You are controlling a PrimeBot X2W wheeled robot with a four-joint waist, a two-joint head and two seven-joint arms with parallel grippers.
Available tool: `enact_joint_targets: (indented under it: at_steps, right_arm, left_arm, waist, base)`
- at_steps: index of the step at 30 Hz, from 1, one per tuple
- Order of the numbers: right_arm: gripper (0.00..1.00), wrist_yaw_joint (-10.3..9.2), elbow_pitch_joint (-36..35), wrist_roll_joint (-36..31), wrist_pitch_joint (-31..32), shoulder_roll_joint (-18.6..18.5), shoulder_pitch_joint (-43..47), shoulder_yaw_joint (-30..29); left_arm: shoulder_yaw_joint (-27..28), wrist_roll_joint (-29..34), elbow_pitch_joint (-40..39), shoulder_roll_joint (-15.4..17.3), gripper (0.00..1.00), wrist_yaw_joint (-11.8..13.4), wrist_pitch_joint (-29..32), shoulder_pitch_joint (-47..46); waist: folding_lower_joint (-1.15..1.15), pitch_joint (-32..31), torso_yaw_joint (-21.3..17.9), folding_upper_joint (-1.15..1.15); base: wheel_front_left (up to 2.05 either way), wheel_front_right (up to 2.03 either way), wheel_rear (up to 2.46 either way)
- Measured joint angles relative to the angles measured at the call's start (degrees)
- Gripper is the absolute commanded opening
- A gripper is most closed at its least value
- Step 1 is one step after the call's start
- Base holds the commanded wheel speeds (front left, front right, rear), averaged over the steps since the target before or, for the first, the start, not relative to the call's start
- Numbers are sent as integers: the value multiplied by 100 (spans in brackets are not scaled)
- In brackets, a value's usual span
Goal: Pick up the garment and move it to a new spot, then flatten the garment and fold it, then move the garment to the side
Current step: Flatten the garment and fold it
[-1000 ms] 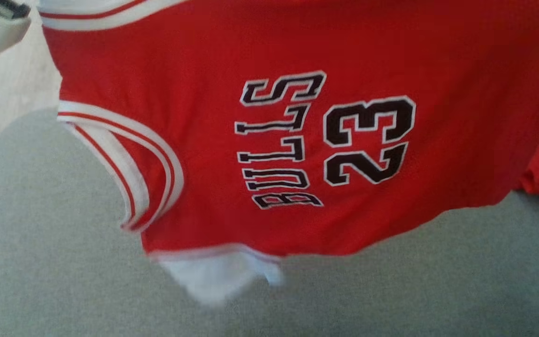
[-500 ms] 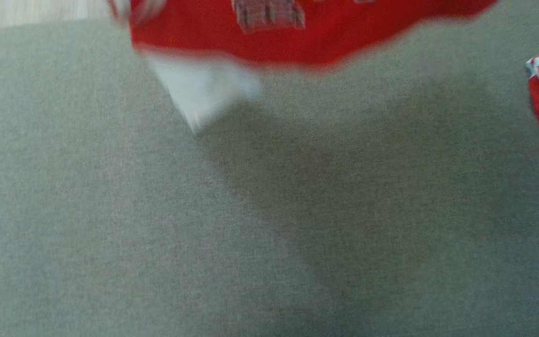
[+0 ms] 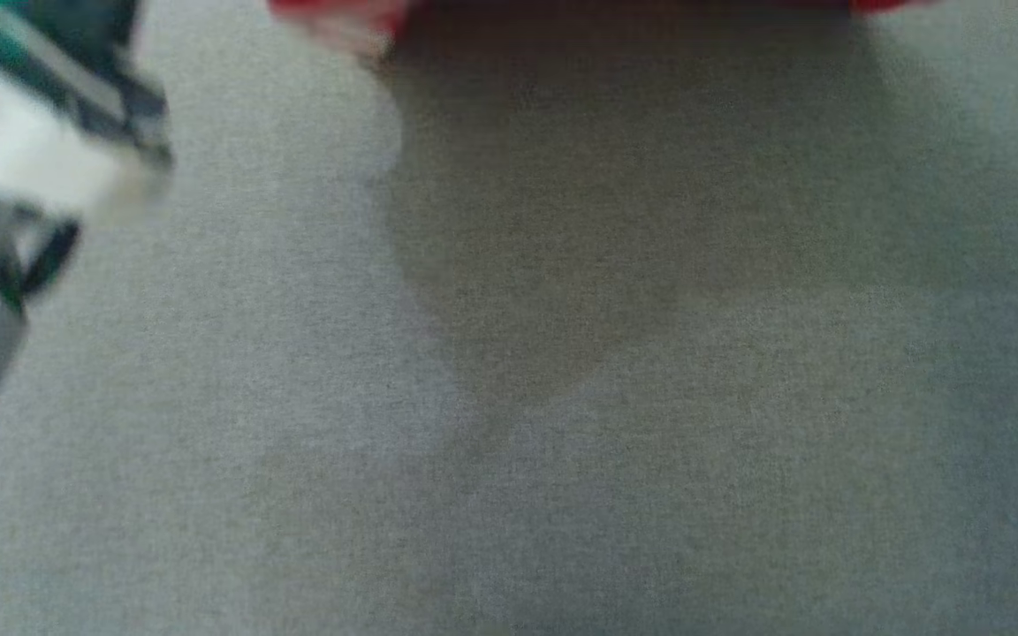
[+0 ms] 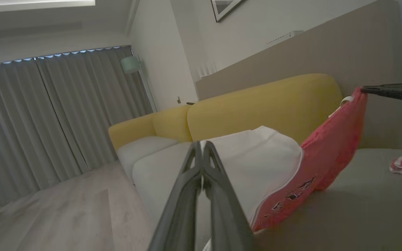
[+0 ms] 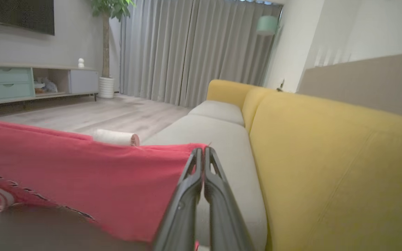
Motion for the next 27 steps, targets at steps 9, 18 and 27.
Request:
enact_joint_targets:
  at_steps: [9,18,27]
  right_arm:
    - [0,0,-408,124,1,-9,2358,-378]
    - [0,0,-1079,-259,2,79,5280,-1055]
    - [0,0,-1480,-345,107,387,6015,-1292]
  left_arm:
    - [-319,334,-1047,457,0,18,2,2616]
    - [-1001,-249,-1680,842,0,255,282,5096]
    - [-1014,-134,-1602,921,0,363,252,5255]
  waist:
    - [-2,-574,129,0]
    - [-2,-1471,197,0]
    - [-2,-1654,199,0]
  base:
    - [0,0,0]
    - [0,0,0]
    - [0,0,0]
